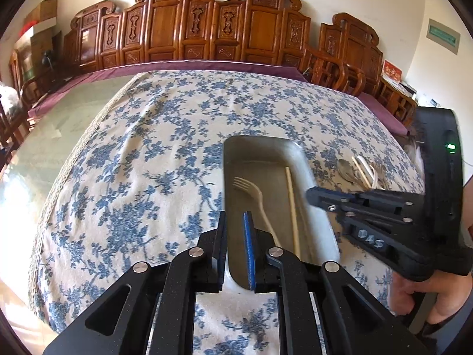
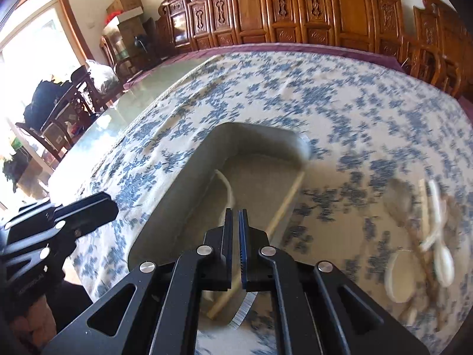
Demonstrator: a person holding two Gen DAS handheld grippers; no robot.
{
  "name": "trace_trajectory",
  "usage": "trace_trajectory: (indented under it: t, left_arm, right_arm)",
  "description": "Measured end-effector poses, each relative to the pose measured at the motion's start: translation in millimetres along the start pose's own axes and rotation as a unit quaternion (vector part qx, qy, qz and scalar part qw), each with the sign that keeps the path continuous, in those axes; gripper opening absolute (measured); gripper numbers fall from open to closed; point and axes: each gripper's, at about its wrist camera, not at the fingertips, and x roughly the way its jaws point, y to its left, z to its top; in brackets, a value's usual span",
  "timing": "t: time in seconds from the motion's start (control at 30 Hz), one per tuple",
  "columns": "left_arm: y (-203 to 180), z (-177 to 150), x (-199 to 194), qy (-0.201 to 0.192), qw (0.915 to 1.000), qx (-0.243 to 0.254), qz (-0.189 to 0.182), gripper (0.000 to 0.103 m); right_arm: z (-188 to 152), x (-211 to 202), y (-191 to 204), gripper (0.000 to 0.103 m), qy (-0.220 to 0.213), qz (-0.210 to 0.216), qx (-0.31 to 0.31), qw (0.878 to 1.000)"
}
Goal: Organize utensils
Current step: 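Open the left tool over the tray while the right tool releases the fork into it, then grasp another wooden chopstick from the pile with the right tool and lift it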
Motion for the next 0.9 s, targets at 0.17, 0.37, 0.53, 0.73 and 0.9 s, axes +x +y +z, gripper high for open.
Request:
trace_trajectory:
  t: [0.17,0.37,0.53,0.73,0.9]
  left_arm:
    - [-23,-1,0,-0.002,0.9997,0.021,-0.011,0.019]
    - [-46,-3,1,-0.002,0.9992,0.035,-0.019,0.04]
    - [-63,-5,1,-0.014,0.9985,0.046,-0.026,0.076]
    - [-83,-9,5,-0.014,0.9973,0.069,-0.023,0.084]
    - [-97,-15,11,-0.006,0.9964,0.08,-0.026,0.084]
  right_arm:
    - [-14,-40,-45,0.005,-0.016,-0.033,-0.001,0.999]
    - [-37,-71,-103,0.005,-0.014,-0.084,0.007,0.996]
    - [-59,-83,-138,0.005,-0.008,-0.117,0.008,0.993]
    - [-78,-81,-160,0.02,0.003,-0.119,0.01,0.993]
    - [-86,-65,-167,0.023,0.021,-0.122,0.003,0.992]
